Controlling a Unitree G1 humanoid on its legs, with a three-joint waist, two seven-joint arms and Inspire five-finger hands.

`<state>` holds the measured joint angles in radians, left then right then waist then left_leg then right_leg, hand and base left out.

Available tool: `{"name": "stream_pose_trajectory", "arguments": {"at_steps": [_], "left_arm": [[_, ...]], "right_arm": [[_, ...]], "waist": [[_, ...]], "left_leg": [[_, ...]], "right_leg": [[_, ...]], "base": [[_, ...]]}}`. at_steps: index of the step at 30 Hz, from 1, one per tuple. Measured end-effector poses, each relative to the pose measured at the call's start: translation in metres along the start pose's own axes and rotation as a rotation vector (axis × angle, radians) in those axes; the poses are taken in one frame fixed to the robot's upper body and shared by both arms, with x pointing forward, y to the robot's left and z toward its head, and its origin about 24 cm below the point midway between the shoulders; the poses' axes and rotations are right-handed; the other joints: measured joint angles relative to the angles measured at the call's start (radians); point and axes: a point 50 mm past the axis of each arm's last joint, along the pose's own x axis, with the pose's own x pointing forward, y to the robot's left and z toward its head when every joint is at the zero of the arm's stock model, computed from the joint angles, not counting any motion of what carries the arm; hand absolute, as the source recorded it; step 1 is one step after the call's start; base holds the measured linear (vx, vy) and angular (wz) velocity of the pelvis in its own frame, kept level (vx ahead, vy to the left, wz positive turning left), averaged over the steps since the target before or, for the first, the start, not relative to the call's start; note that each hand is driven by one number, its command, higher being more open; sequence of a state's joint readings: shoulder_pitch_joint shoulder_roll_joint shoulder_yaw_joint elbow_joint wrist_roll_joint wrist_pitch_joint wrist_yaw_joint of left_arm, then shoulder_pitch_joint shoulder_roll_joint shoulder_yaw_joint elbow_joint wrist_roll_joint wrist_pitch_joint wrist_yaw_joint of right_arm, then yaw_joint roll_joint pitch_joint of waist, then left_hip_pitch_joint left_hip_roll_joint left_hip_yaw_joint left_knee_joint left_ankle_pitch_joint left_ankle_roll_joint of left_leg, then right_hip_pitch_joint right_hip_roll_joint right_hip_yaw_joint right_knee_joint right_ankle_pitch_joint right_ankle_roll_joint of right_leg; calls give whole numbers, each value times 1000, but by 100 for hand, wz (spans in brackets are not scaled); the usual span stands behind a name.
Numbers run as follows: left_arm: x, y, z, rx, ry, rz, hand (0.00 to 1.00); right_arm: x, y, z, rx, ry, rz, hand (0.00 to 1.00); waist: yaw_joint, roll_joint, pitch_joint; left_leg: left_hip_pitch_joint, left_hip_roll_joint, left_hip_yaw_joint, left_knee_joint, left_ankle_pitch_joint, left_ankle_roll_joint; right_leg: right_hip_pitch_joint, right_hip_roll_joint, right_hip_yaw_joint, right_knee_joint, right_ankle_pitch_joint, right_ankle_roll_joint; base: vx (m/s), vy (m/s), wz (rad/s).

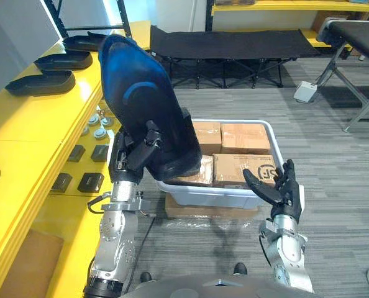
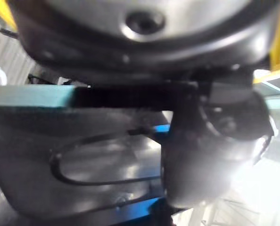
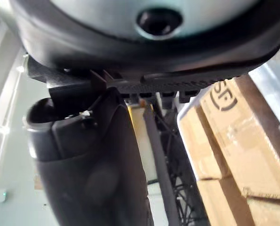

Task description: Walk over and take three plastic housings, then place them on the shelf

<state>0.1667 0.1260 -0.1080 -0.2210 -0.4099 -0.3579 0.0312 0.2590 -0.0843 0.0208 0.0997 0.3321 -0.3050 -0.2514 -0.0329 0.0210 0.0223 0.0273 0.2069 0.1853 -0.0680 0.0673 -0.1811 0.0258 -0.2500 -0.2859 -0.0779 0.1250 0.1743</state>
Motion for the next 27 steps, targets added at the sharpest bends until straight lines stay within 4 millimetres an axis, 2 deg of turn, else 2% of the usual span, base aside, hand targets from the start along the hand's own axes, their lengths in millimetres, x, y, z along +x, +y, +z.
{"name": "stream_pose_trajectory", "arguments": {"at_steps": [2,6,7,9,11,12,13,14,15,16,17,20,21,23,24,25,27], "left_arm": [[0,4,7,31,-32,39,0],[-15,24,20,85,-65,186,0],[-23,34,23,108,-64,247,0],[-32,44,25,133,-52,305,0],[-43,52,24,157,-21,349,0],[-43,53,24,158,-19,347,0],[-41,51,25,139,-23,320,0],[-39,47,23,105,-23,271,0],[-38,44,22,84,-19,248,0],[-40,41,19,59,-7,224,0],[-41,41,19,39,-9,224,0],[-40,43,22,43,-30,226,0],[-40,42,23,45,-33,212,0],[-38,38,22,36,-31,170,0],[-38,34,20,26,-26,130,0],[-37,31,19,20,-24,108,0],[-36,25,17,6,-20,69,0]], "right_arm": [[2,3,0,-2,7,29,100],[1,15,-8,-10,69,132,100],[0,25,-12,-11,90,195,100],[1,36,-15,-12,108,258,100],[-1,51,-18,-25,119,329,100],[0,54,-17,-40,110,339,100],[1,54,-15,-59,94,338,100],[5,50,-12,-87,77,320,100],[7,45,-10,-106,70,306,100],[10,38,-8,-125,61,286,100],[15,36,-4,-131,41,281,100],[19,44,3,-103,1,304,100],[19,46,5,-94,-17,324,100],[19,49,8,-80,-46,346,100],[18,51,10,-75,-67,354,100],[17,52,11,-72,-80,356,100],[14,52,14,-66,-94,359,100]], "waist": [[11,1,0],[60,-1,2],[85,-2,2],[110,-5,5],[131,-10,7],[133,-11,9],[124,-15,19],[108,-9,42],[109,-5,57],[124,-2,66],[138,-6,71],[136,-16,80],[137,-21,83],[129,-25,92],[117,-26,100],[101,-27,105],[98,-25,105]], "left_leg": [[-23,-3,-38,18,-3,0],[-41,-9,-116,32,-5,-3],[-50,-13,-147,35,-4,-3],[-58,-18,-182,41,-4,-4],[-94,-25,-224,50,18,-2],[-116,-29,-222,51,31,14],[-165,-27,-181,55,44,79],[-200,0,-67,82,78,129],[-203,8,-18,91,102,130],[-202,-8,-1,92,128,80],[-198,-31,0,88,128,80],[-186,-61,15,77,127,88],[-180,-69,26,67,119,99],[-178,-81,24,54,124,101],[-180,-87,6,43,136,113],[-182,-97,-16,36,146,118],[-181,-106,-42,10,172,121]], "right_leg": [[14,-2,-34,0,-3,2],[67,-4,-114,0,-22,10],[80,-4,-145,0,-29,11],[102,-4,-179,0,-38,14],[141,-4,-265,11,-60,19],[147,-6,-299,20,-69,20],[162,-11,-380,40,-87,26],[189,-16,-453,70,-100,36],[201,-25,-478,92,-110,47],[215,-52,-506,127,-129,58],[215,-78,-506,143,-132,60],[213,-115,-503,161,-136,54],[205,-127,-501,172,-149,36],[194,-143,-484,208,-192,11],[163,-133,-400,253,-259,-3],[155,-127,-359,279,-286,-6],[144,-127,-339,312,-311,-4]], "base": [[8,2,48],[15,-2,58],[12,-8,64],[10,-14,64],[14,-34,96],[-5,-28,161],[1,5,213],[4,45,222],[5,111,175],[-12,152,88],[-24,152,50],[-52,100,0],[-60,59,-2],[-77,34,15],[-124,-15,44],[-120,-38,55],[-69,-47,50]]}}
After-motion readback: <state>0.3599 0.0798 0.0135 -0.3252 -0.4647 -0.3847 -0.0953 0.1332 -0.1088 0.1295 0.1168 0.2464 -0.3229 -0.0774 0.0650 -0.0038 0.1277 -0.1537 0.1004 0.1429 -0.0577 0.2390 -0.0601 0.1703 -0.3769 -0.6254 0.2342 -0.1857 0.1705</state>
